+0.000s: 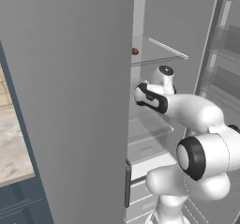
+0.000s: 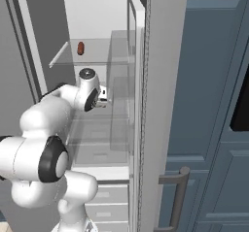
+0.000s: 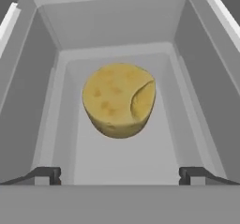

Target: Retrieve the sausage and cheese from the fridge and place them on the cutting board on the counter.

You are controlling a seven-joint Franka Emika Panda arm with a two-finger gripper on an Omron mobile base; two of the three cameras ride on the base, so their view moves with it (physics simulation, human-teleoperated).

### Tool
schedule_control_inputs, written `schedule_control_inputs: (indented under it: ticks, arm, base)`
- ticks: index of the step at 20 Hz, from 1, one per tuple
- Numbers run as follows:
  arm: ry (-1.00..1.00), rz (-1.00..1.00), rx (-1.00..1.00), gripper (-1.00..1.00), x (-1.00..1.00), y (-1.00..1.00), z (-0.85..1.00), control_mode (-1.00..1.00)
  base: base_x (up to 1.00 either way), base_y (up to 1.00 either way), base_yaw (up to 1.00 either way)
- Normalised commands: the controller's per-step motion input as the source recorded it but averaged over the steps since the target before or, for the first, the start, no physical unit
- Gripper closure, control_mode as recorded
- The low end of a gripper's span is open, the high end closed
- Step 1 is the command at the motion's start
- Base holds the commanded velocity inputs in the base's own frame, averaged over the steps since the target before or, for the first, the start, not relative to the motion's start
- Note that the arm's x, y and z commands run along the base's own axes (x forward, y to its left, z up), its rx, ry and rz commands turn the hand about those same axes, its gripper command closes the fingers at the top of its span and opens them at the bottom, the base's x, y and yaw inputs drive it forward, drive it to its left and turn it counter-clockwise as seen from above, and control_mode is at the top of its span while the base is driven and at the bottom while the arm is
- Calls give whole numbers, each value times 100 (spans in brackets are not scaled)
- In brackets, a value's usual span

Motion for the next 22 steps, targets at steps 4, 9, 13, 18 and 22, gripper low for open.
schedule_control_inputs:
  ticks: [4, 9, 13, 18, 22]
  arm:
    - [3, -5, 0, -100, 50, 8, -9, -100]
    - [4, -5, 0, -100, 52, 1, -12, -100]
    - [3, -5, 0, -100, 49, 0, -19, -100]
    - [2, -2, 0, -100, 5, 0, -23, -100]
    - [1, -1, 0, 100, 0, 0, -18, -100]
  base:
    - [0, 0, 0]
    - [0, 0, 0]
    - [0, 0, 0]
    - [0, 0, 0]
    - [0, 0, 0]
